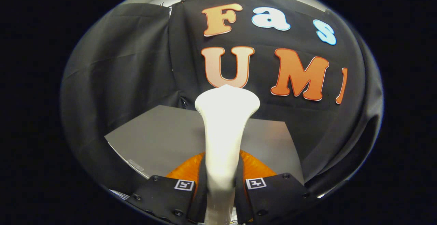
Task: Iron the clothes twice with a garment steamer, once on the left side and once on the right side.
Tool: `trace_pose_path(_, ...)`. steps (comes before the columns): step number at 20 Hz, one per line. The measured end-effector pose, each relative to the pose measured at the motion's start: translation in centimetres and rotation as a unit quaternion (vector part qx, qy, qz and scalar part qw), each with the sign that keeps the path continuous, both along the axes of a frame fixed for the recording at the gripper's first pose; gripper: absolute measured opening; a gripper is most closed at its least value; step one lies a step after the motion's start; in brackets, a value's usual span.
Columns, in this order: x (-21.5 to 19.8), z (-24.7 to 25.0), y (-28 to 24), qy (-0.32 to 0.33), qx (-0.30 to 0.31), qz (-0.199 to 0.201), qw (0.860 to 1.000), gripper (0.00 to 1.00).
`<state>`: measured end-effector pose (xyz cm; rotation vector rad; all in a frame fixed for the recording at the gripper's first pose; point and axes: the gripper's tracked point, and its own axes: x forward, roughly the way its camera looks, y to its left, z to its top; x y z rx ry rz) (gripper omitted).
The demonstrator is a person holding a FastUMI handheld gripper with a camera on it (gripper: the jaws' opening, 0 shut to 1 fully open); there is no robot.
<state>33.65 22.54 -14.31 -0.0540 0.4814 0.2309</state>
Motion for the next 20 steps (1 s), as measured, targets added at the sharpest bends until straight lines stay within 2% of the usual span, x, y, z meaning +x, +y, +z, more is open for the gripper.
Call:
trace_pose_path(6, -5.0, 7.8, -0.4, -0.080, 0.028, 0.025, 0.996, 0.41)
trace_pose_path(13, -14.5, 14.4, -1.3, -0.140, 0.053, 0.065, 0.987, 0.41)
trace_pose_path(20, -22.6, 19.7, -4.7, -0.204, 0.055, 0.062, 0.975, 0.41)
